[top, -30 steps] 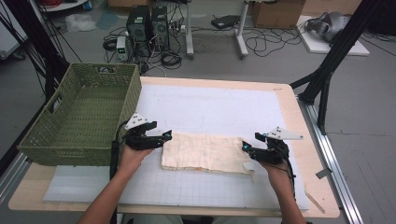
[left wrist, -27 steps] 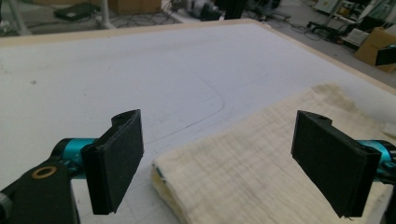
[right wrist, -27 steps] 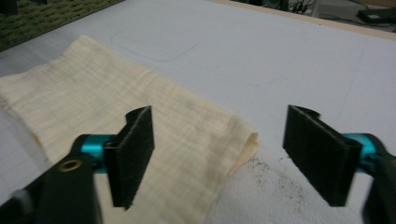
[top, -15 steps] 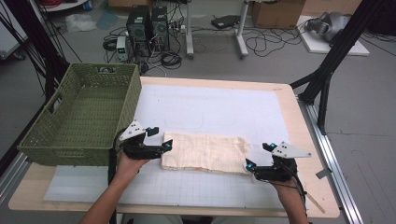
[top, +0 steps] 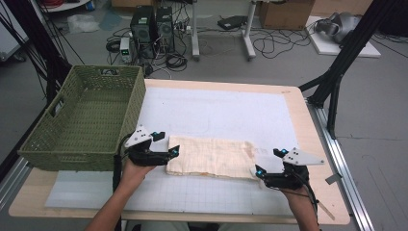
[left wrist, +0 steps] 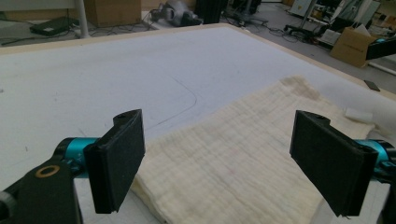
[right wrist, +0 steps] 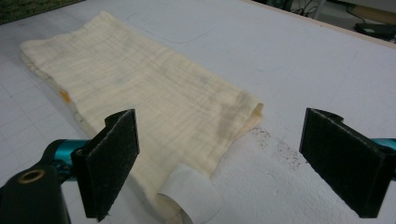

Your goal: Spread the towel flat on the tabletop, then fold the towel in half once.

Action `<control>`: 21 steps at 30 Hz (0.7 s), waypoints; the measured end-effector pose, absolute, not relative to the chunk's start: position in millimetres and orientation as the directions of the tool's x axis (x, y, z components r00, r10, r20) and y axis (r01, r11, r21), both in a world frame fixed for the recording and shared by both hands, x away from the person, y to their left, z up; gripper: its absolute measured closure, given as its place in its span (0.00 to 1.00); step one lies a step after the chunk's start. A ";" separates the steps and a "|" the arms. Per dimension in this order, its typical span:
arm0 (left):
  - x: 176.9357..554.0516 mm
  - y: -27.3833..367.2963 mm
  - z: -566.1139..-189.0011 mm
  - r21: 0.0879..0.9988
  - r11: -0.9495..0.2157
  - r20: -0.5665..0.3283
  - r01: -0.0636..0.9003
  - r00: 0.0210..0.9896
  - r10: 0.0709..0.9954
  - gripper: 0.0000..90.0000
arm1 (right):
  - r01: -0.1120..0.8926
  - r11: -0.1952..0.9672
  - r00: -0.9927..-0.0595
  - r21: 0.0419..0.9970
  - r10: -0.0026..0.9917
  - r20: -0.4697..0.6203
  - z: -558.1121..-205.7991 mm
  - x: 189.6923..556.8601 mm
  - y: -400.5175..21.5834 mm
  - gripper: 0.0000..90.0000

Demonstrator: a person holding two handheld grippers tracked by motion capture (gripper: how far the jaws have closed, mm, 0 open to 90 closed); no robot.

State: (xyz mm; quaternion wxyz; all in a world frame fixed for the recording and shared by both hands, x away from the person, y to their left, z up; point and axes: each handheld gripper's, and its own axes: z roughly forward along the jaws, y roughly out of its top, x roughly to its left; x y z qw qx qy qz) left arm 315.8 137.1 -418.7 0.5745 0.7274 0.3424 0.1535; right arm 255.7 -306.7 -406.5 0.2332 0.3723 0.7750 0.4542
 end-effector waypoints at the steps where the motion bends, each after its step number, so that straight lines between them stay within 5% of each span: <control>1: 316.0 136.3 -418.5 0.943 -0.106 -0.165 0.316 0.720 0.674 0.21 | 0.362 0.308 -0.612 0.880 0.790 -0.025 -406.2 255.5 -307.4 0.12; 21: 315.4 138.7 -413.3 0.948 -0.091 -0.164 0.305 0.713 0.681 0.21 | 0.360 0.294 -0.582 0.885 0.812 -0.033 -406.2 253.5 -312.9 0.11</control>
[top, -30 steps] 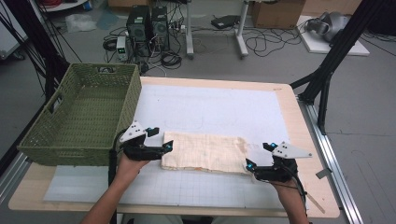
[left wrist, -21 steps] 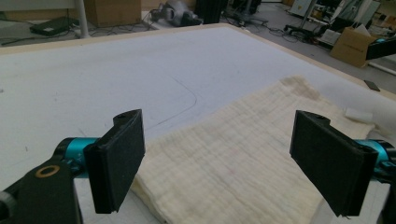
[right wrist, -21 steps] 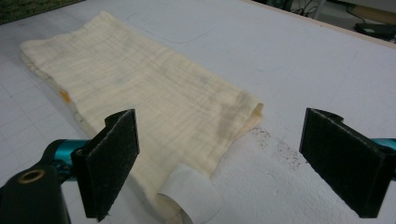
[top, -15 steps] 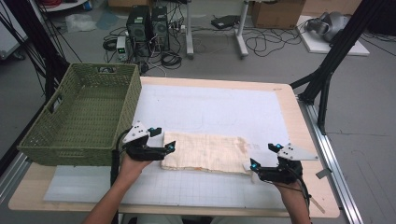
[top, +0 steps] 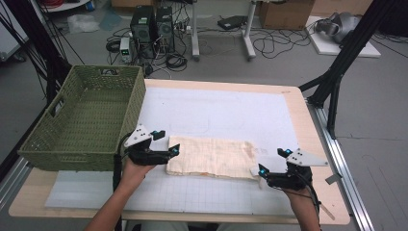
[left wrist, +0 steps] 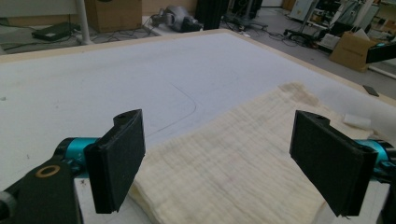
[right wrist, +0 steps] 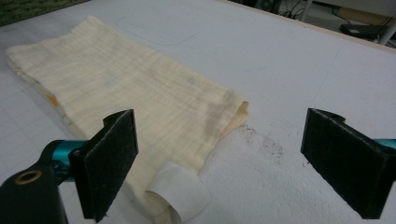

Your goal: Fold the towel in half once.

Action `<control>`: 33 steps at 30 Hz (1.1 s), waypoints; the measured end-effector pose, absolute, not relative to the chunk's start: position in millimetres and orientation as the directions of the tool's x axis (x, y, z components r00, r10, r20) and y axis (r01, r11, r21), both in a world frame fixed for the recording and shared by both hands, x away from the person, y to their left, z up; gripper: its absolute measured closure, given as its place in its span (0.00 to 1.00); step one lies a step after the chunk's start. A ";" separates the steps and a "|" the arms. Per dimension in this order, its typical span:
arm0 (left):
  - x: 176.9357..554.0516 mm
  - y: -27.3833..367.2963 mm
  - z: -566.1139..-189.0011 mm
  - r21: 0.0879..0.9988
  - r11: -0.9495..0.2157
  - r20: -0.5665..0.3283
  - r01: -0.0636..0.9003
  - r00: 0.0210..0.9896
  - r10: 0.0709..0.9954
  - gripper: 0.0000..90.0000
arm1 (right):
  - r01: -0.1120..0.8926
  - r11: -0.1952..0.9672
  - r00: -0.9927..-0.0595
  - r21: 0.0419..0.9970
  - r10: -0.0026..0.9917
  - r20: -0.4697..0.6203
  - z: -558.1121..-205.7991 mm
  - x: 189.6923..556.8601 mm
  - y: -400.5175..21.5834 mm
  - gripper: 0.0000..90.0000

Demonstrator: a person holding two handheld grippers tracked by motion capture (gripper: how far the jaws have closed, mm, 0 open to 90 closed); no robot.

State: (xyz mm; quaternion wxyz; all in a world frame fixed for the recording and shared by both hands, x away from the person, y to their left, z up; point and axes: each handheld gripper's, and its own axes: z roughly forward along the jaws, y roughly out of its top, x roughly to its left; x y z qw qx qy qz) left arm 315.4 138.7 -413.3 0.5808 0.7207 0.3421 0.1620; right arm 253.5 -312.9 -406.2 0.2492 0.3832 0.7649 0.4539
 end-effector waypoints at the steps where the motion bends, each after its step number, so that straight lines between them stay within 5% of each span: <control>1: 315.8 139.3 -413.1 0.948 -0.091 -0.164 0.306 0.713 0.682 0.21 | 0.360 0.294 -0.580 0.886 0.814 -0.034 -406.2 254.0 -313.0 0.11; 23: 337.1 140.7 -406.8 0.923 -0.109 -0.194 0.369 0.691 0.696 0.20 | 0.383 0.283 -0.587 0.879 0.809 -0.004 -409.1 268.4 -312.7 0.11; 33: 366.3 131.6 -420.1 0.881 -0.135 -0.231 0.453 0.662 0.713 0.25 | 0.431 0.290 -0.604 0.854 0.796 0.035 -403.3 305.4 -303.2 0.11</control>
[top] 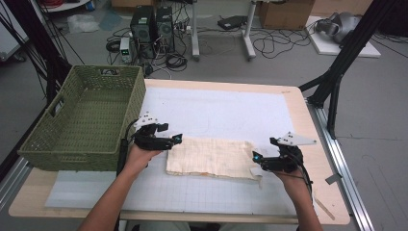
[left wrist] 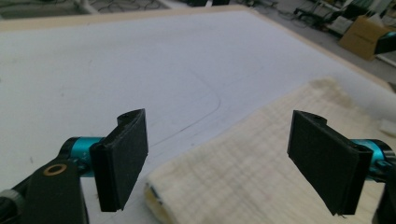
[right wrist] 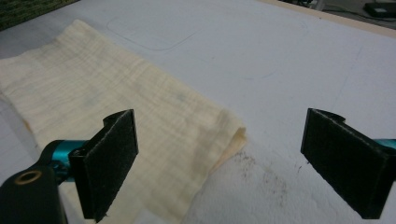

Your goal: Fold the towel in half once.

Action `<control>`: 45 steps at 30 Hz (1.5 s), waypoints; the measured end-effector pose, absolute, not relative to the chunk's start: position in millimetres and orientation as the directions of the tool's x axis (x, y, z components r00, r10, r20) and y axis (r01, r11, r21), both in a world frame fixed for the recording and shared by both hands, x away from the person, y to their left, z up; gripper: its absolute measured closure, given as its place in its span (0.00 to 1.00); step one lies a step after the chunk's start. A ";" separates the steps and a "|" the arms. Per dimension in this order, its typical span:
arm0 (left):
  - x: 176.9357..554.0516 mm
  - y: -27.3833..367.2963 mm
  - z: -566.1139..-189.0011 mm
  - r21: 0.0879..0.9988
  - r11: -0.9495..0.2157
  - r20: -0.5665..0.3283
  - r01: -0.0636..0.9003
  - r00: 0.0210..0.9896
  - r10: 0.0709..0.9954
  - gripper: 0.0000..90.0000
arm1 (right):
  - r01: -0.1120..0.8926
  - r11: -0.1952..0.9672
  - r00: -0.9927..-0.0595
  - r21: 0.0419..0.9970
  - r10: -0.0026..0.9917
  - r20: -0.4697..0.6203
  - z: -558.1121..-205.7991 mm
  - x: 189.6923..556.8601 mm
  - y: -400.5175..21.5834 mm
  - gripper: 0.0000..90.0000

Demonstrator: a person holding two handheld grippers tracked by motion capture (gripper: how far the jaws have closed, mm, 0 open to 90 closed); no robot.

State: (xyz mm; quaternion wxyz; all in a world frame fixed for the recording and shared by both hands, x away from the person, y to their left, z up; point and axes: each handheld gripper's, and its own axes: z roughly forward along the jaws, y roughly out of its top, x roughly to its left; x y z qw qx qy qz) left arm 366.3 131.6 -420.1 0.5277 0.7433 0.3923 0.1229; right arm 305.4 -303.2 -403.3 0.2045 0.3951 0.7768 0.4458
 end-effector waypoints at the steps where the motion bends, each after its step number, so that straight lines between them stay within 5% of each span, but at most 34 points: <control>1: 368.2 131.8 -421.9 0.877 -0.138 -0.228 0.460 0.651 0.724 0.26 | 0.432 0.298 -0.613 0.851 0.790 0.034 -402.0 312.1 -300.9 0.11; 20: 386.2 130.9 -445.5 0.797 -0.198 -0.217 0.570 0.576 0.788 0.27 | 0.549 0.346 -0.609 0.761 0.789 0.080 -422.4 362.4 -287.7 0.11; 26: 385.8 125.7 -449.4 0.788 -0.271 -0.150 0.552 0.600 0.786 0.44 | 0.580 0.350 -0.587 0.736 0.806 0.080 -432.1 370.5 -284.4 0.12; 32: 384.5 123.2 -450.1 0.789 -0.330 -0.092 0.518 0.631 0.771 0.61 | 0.560 0.381 -0.606 0.736 0.794 0.049 -433.9 374.2 -281.2 0.45; 45: 382.1 121.6 -449.8 0.794 -0.366 -0.076 0.486 0.677 0.732 0.93 | 0.578 0.425 -0.626 0.697 0.779 0.044 -440.5 376.5 -280.8 0.65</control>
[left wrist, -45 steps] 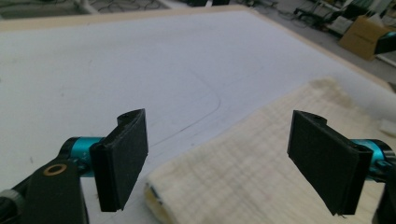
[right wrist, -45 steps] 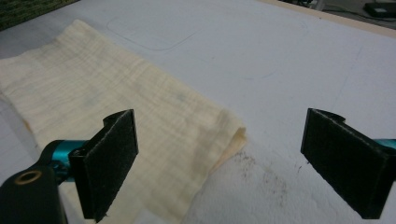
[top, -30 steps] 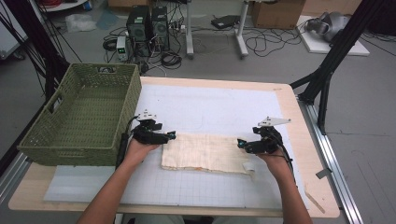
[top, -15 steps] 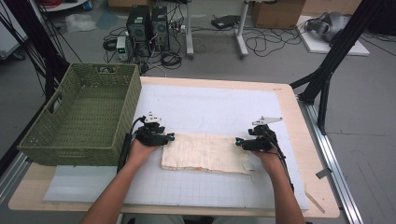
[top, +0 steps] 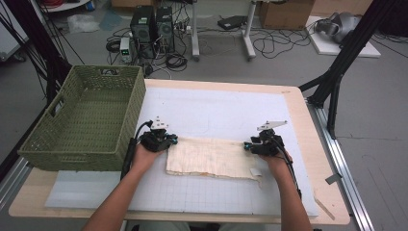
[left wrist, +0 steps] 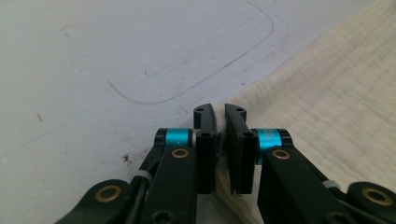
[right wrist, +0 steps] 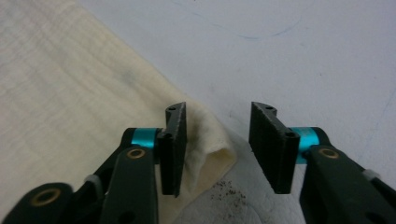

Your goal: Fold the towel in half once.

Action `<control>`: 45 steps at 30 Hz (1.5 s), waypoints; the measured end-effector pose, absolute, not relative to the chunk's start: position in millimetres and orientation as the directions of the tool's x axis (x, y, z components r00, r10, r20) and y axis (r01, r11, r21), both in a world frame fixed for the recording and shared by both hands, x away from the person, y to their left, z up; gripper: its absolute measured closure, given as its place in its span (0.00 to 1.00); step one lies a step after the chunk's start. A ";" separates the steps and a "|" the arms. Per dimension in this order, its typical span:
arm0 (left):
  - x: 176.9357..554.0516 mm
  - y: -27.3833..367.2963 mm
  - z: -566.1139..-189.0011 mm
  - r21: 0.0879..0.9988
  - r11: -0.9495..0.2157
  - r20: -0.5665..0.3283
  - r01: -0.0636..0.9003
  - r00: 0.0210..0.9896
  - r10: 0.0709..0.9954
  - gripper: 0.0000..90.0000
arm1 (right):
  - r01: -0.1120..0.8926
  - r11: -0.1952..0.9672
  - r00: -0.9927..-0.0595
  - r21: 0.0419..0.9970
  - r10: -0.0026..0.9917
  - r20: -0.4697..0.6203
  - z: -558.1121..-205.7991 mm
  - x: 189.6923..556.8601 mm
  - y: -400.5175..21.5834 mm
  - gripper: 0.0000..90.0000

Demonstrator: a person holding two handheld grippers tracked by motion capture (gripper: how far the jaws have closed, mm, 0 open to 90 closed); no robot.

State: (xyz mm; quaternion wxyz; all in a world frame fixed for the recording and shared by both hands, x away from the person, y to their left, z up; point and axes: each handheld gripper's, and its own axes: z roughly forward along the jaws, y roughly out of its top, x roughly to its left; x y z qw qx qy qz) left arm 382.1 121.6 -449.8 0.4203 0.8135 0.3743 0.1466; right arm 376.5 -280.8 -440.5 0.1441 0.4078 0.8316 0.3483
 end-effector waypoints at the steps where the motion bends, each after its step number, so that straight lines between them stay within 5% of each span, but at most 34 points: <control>1: 382.4 122.5 -450.1 0.795 -0.363 -0.081 0.487 0.678 0.731 0.93 | 0.581 0.420 -0.626 0.697 0.778 0.053 -440.8 376.2 -280.9 0.68; 8: 383.7 126.6 -448.3 0.812 -0.319 -0.109 0.488 0.665 0.739 0.96 | 0.553 0.462 -0.667 0.694 0.744 0.037 -439.0 373.6 -276.0 0.95; 16: 380.4 129.0 -437.3 0.884 -0.244 -0.074 0.398 0.636 0.768 0.96 | 0.502 0.425 -0.630 0.753 0.777 -0.019 -428.4 375.8 -278.3 0.96; 45: 361.0 133.4 -422.8 0.908 -0.226 -0.083 0.353 0.681 0.728 0.96 | 0.415 0.440 -0.660 0.797 0.748 -0.069 -421.6 352.8 -280.5 0.96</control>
